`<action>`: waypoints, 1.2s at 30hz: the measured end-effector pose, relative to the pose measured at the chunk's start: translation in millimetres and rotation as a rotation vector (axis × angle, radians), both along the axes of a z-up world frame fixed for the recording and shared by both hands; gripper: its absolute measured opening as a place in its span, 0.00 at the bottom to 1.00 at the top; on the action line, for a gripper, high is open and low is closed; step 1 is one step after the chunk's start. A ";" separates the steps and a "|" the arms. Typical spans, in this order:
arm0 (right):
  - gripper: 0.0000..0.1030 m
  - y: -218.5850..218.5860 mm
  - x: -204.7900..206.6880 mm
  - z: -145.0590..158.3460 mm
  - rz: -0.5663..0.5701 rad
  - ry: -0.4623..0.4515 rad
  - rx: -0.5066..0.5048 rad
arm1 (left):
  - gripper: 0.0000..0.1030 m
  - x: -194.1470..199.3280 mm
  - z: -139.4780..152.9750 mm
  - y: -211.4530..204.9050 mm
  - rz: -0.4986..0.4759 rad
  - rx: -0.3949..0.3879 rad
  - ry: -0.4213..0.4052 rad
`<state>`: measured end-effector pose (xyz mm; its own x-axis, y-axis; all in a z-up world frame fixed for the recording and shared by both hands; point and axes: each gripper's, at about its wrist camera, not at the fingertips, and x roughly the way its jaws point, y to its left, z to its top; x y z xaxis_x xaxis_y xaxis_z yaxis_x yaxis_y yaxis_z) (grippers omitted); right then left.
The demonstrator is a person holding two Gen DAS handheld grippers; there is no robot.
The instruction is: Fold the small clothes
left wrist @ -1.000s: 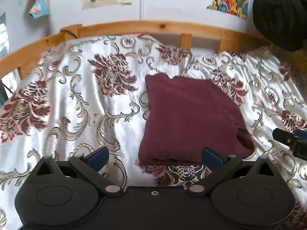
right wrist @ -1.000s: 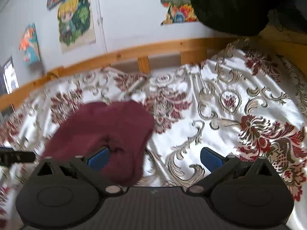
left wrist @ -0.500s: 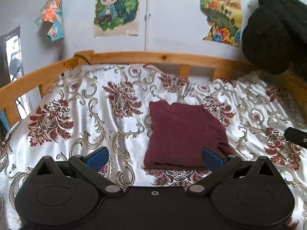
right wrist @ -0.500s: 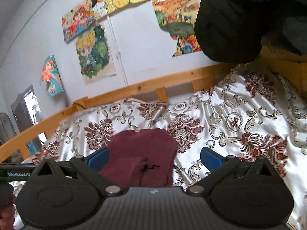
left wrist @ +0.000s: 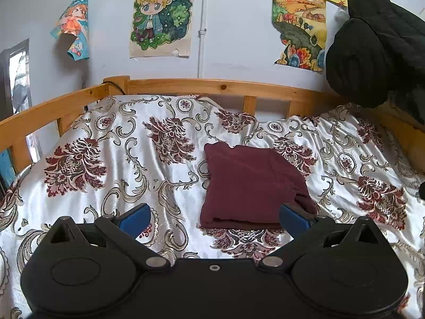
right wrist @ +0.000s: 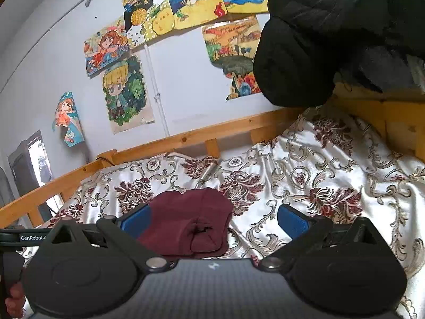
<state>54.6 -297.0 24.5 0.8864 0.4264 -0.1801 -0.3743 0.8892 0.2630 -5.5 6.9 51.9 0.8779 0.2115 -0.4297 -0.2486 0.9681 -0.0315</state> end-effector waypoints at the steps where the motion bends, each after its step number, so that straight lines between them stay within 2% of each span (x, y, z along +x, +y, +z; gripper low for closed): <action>1: 1.00 0.3 -1.9 -1.1 -0.002 -0.006 -0.002 | 0.99 -1.6 -2.4 0.4 -0.001 0.008 -0.002; 4: 1.00 4.7 -5.5 -6.3 0.005 -0.020 -0.016 | 0.99 -6.2 -9.9 1.3 0.002 0.030 -0.002; 8: 1.00 23.3 -6.1 -16.6 -0.005 -0.026 -0.115 | 0.99 -10.1 -19.9 1.6 -0.002 0.052 -0.001; 14: 1.00 38.7 -8.9 -27.1 0.026 -0.013 -0.167 | 0.99 -14.0 -32.4 3.7 0.007 0.057 0.009; 25: 1.00 38.3 -1.6 -33.9 0.024 0.068 -0.180 | 0.99 -14.3 -40.8 7.6 0.029 0.059 0.021; 36: 1.00 37.1 -0.7 -35.6 0.019 0.076 -0.181 | 0.99 -14.0 -46.3 8.6 0.031 0.068 0.032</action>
